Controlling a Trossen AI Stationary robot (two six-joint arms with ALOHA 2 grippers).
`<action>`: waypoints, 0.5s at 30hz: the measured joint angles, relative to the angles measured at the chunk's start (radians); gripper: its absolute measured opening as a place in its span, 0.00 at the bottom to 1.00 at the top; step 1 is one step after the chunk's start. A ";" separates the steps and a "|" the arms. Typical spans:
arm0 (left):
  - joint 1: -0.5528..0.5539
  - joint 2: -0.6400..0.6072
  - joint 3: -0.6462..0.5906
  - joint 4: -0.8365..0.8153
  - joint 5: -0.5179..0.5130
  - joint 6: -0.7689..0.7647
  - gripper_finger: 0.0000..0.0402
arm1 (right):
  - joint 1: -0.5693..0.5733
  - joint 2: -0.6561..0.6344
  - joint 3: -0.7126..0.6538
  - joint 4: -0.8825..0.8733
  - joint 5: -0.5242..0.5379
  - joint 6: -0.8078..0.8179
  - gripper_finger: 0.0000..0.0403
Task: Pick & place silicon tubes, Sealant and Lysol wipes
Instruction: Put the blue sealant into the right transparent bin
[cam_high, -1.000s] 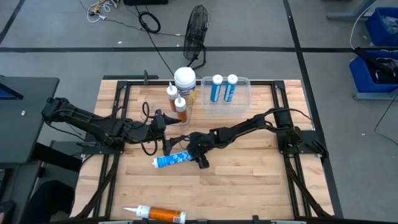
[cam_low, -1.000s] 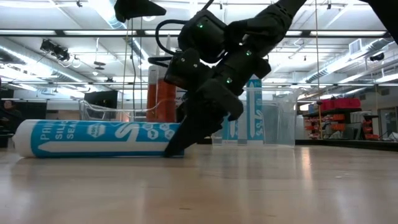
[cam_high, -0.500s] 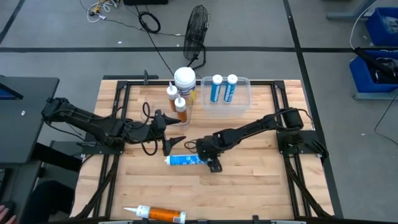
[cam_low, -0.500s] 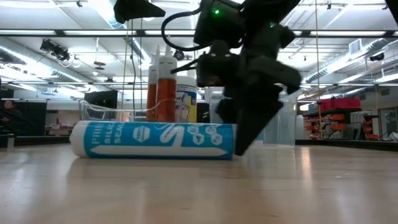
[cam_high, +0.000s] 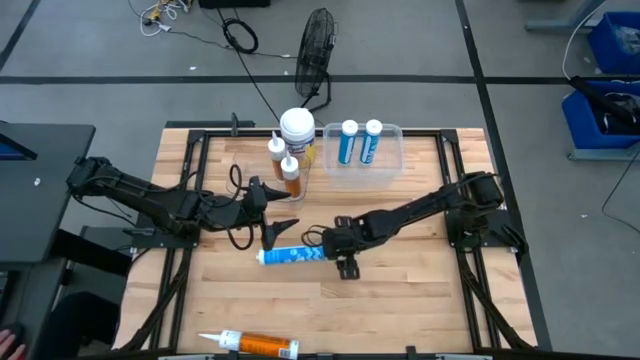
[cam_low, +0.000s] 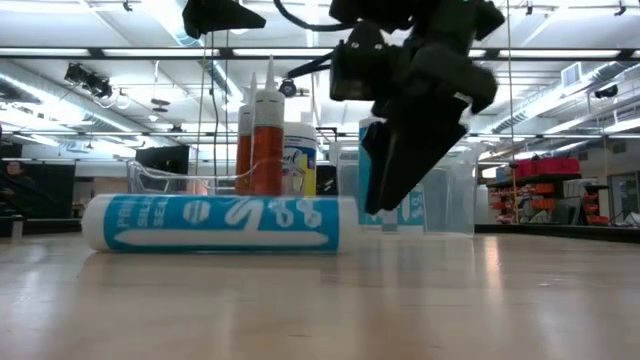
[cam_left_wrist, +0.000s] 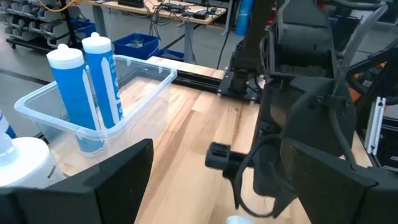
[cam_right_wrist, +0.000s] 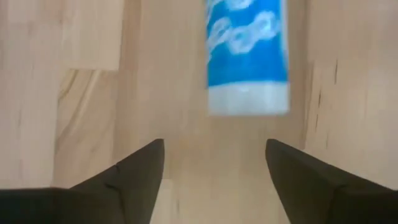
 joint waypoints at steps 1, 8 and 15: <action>0.000 0.000 0.000 0.000 0.005 0.000 0.89 | 0.001 -0.005 0.000 -0.017 0.000 0.012 0.72; 0.000 0.000 0.000 0.000 0.012 0.001 0.89 | 0.014 -0.006 0.000 0.179 0.082 -0.102 0.82; -0.007 0.000 0.000 0.000 0.012 0.008 0.89 | -0.016 0.026 0.002 0.421 0.161 -0.237 0.86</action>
